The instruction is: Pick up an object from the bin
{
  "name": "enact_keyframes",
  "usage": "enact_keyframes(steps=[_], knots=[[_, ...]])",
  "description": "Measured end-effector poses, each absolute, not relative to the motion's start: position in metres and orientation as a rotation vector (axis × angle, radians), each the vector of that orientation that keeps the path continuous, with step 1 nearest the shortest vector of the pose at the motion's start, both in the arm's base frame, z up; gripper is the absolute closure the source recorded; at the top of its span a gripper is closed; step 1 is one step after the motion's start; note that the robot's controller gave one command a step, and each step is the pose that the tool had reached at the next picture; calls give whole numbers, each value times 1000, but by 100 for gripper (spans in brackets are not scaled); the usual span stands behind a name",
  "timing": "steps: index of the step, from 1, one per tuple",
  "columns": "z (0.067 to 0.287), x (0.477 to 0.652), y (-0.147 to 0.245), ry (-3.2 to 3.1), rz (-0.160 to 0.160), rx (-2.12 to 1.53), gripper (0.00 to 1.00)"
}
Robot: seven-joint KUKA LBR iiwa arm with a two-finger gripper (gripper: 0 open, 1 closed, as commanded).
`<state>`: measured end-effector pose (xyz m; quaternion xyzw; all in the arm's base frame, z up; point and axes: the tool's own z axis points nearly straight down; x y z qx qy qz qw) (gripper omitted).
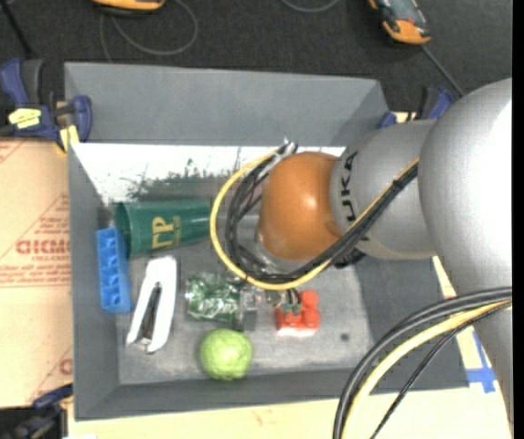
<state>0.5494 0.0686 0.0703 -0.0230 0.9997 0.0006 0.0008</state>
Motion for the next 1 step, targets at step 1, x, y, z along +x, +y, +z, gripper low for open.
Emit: enact_keyframes(steps=[1], knots=[[70,549,69,3139,2,-71,100]])
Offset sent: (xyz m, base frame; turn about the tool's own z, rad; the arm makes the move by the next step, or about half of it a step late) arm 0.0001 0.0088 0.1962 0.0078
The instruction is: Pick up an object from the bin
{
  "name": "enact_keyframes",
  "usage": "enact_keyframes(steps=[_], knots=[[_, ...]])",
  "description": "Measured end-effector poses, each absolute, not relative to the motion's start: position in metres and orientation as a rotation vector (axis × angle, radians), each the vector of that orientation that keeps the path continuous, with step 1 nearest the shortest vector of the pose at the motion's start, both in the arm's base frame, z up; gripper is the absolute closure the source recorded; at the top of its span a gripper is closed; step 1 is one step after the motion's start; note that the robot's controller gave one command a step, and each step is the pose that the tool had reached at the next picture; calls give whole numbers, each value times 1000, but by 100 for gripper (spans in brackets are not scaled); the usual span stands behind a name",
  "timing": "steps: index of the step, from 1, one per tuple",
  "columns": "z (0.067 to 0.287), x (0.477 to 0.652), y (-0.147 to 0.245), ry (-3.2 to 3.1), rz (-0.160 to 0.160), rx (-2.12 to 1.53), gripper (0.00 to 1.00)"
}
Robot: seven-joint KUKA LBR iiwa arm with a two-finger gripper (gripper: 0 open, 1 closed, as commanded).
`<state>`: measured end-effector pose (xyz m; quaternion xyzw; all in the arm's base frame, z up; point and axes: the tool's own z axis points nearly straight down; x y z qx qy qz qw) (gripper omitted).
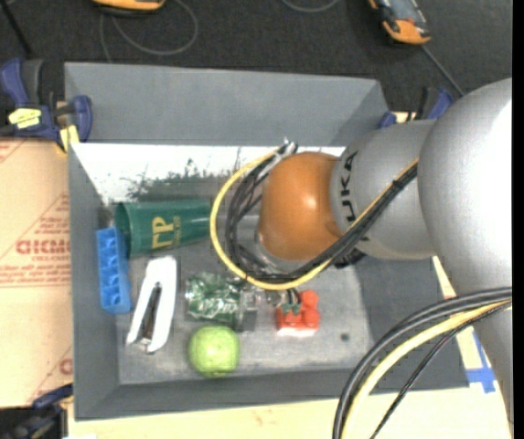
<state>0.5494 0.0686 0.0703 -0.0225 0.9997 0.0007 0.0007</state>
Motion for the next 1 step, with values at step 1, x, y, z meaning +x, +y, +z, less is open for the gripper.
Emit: enact_keyframes(steps=[1], knots=[[270,551,76,3134,0,-60,100]])
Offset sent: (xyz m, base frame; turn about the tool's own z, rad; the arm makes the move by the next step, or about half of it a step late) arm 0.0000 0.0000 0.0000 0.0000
